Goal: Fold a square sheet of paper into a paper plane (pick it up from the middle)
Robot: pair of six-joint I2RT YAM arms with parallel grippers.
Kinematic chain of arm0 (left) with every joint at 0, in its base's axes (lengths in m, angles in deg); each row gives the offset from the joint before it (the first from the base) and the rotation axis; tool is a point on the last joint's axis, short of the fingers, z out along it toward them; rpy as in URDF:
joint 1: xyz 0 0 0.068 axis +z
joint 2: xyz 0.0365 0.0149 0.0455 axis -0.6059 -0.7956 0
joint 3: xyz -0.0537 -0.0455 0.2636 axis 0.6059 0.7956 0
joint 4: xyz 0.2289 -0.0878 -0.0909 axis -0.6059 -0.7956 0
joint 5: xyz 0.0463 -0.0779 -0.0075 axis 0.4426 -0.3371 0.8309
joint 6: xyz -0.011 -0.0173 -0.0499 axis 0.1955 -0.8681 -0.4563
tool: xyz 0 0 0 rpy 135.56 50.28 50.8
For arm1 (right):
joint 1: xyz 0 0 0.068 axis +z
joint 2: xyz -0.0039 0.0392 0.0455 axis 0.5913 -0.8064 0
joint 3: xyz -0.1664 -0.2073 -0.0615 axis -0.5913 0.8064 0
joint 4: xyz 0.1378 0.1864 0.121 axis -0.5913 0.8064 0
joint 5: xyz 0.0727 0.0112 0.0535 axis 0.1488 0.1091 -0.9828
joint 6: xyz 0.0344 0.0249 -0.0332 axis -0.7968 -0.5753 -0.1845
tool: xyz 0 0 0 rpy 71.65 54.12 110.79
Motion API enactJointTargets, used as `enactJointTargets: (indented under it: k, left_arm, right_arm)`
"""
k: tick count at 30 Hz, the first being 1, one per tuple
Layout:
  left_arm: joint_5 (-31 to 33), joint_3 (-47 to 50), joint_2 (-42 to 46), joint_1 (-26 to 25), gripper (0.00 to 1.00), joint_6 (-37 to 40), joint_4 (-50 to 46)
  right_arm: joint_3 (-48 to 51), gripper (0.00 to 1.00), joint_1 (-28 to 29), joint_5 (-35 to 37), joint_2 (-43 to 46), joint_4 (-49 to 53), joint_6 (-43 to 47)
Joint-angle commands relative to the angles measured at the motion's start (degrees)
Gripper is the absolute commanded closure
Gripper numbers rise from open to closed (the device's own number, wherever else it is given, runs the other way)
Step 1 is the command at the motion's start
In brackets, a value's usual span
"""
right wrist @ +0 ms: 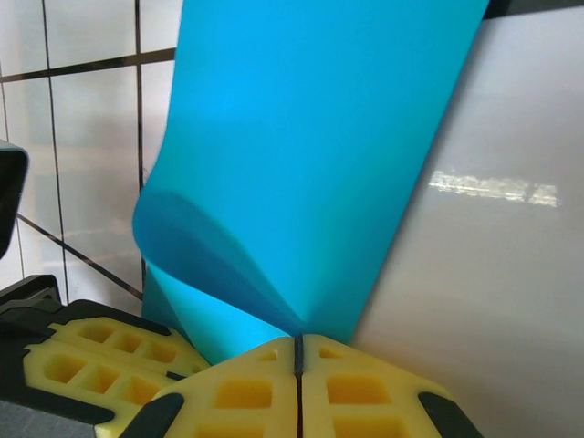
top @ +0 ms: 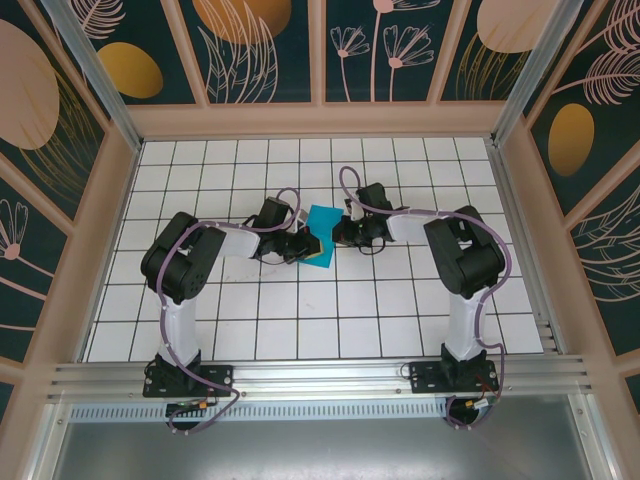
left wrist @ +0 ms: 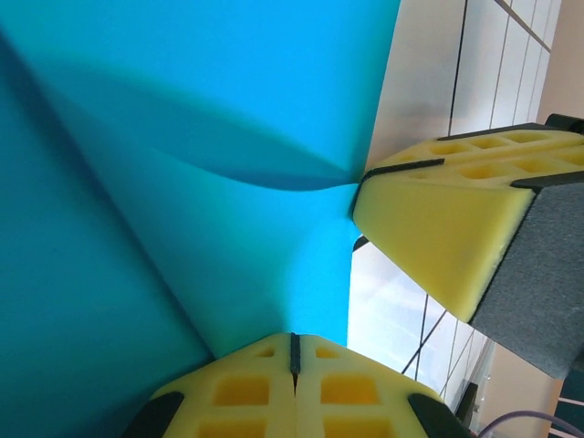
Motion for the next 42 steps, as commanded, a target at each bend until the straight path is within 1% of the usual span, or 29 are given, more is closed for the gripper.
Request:
enactJointTargets:
  k: [1, 4, 10, 14, 18, 24, 26, 33, 42]
  left_arm:
    - [0.91, -1.25, -0.69, -0.45, 0.95, 0.49, -2.11]
    - [0.89, -1.40, -0.77, -0.38, 0.95, 0.56, -2.45]
    - [1.35, -1.72, -0.85, -0.36, 0.94, 0.63, -3.18]
    - [3.34, -1.96, -0.68, -0.39, 0.94, 0.72, -5.26]
    - [5.25, -2.14, -0.47, -0.43, 0.94, 0.58, -6.91]
    - [7.90, -2.87, -0.33, -0.90, 0.93, 1.05, -9.47]
    - [8.76, -3.39, -0.40, -1.17, 0.93, 1.24, -10.48]
    - [10.61, -4.07, -0.28, -1.53, 0.93, 0.98, -11.94]
    - [10.40, -4.24, -0.22, -1.56, 0.93, 1.29, -12.42]
  right_arm:
    - [-1.66, 0.92, -0.06, -0.08, -1.01, 1.53, 0.94]
    - [-1.57, 0.91, -0.08, 0.37, -1.21, 1.99, 1.10]
    - [-2.20, 0.86, -0.09, 1.15, -0.90, 2.74, 1.18]
    - [-2.17, 0.81, -0.08, 2.34, 1.37, 2.97, 1.06]
    - [-0.89, 0.78, 0.00, 3.80, 4.46, 2.26, 0.51]
    - [1.91, 0.80, 1.27, 4.41, 6.54, 0.14, 0.06]
    - [2.16, 0.81, 1.47, 3.64, 6.59, -0.30, -0.04]
    - [1.24, 0.87, 2.20, 1.38, 3.56, -0.30, 0.13]
    - [-0.58, 0.87, 2.20, 2.13, -0.32, 0.79, 0.55]
